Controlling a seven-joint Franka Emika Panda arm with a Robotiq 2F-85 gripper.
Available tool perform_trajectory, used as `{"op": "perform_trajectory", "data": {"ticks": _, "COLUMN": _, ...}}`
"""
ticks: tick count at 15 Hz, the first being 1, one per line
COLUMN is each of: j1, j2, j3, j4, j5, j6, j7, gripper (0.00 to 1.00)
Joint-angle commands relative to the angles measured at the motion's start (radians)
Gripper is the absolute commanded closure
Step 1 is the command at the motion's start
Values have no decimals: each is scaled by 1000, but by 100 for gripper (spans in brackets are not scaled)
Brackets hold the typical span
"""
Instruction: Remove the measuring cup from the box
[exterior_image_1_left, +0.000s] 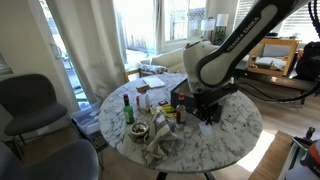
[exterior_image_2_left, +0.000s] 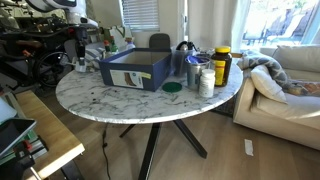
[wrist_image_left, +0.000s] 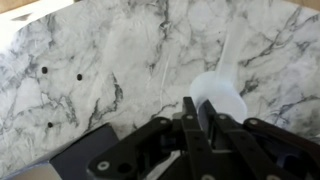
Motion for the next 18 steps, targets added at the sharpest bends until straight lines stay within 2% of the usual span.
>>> {"op": "perform_trajectory", "data": {"ticks": 1, "j1": 8, "j2": 23, "j3": -8, "j4": 2, "j5": -34, "j6": -2, "j7": 40, "gripper": 56}}
{"op": "perform_trajectory", "data": {"ticks": 5, "j1": 10, "j2": 7, "j3": -8, "j4": -9, "j5": -91, "j6": 31, "j7": 78, "gripper": 26}}
{"op": "perform_trajectory", "data": {"ticks": 8, "j1": 6, "j2": -41, "j3": -5, "j4": -42, "j5": -247, "j6": 143, "j7": 150, "gripper": 4}}
{"op": "perform_trajectory", "data": {"ticks": 9, "j1": 4, "j2": -47, "j3": -5, "j4": -46, "j5": -288, "j6": 173, "j7": 168, "gripper": 1}}
{"op": "perform_trajectory", "data": {"ticks": 12, "j1": -4, "j2": -70, "j3": 1, "j4": -58, "j5": -393, "j6": 236, "j7": 208, "gripper": 0}}
{"op": "perform_trajectory", "data": {"ticks": 13, "j1": 1, "j2": -33, "j3": 0, "j4": -20, "j5": -338, "j6": 198, "j7": 176, "gripper": 0}}
{"op": "perform_trajectory", "data": {"ticks": 18, "j1": -3, "j2": -53, "j3": 3, "j4": -28, "j5": -362, "j6": 208, "j7": 181, "gripper": 0}}
